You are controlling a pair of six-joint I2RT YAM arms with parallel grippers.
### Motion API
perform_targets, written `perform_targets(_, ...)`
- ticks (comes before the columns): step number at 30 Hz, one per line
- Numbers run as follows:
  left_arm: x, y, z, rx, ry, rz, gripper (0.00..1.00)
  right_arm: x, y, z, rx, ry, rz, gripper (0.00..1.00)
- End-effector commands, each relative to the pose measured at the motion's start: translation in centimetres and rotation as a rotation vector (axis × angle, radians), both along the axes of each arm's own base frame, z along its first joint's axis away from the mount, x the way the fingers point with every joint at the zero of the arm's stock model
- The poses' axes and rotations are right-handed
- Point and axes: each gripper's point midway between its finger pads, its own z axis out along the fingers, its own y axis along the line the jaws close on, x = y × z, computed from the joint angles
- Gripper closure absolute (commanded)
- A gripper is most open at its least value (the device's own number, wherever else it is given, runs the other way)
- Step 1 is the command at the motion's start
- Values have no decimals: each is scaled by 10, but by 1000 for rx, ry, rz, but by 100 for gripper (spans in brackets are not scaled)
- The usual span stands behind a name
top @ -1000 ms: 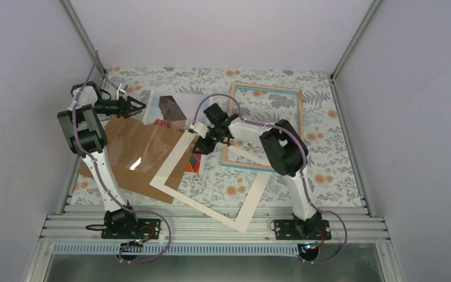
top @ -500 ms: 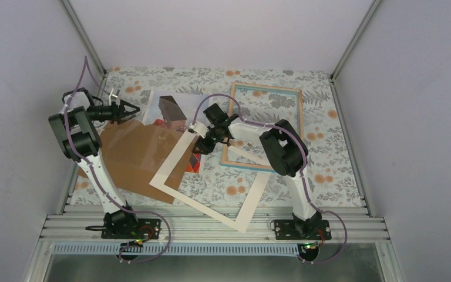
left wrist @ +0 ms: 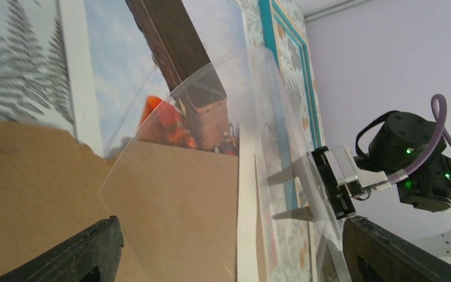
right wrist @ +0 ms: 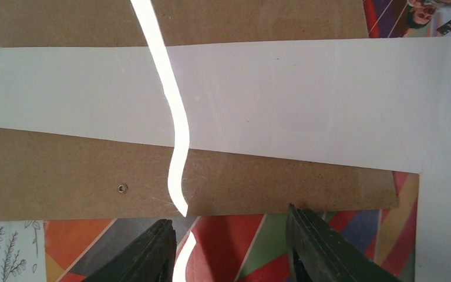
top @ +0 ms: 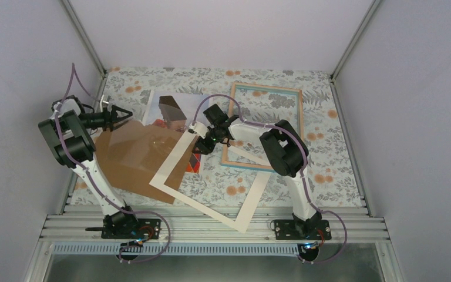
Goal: Put the photo into the frame
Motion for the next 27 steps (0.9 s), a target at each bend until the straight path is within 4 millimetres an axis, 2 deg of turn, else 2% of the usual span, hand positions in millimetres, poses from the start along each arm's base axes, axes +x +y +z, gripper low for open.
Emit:
perform_targets(1,-16,-17,19,-32,-37,-33,7,-24,-53,-78,-287,109,-75,51)
perform_targets(6,-28,-15,24,-45,-31,-4,6,-24,-53,-78,-288,104,-78,52)
perform_targets(9,-33,-11,30,-60,-45,20,0,-24,-53,-77,-285,104,-79,52)
perform_targets(20,-51,-17,36,-80,-27,39,0,-24,-55,-74,-283,91,-81,53)
perform_targets(27,-54,-8,51,-114,-57,95,0,-25,-55,-75,-283,88,-80,54)
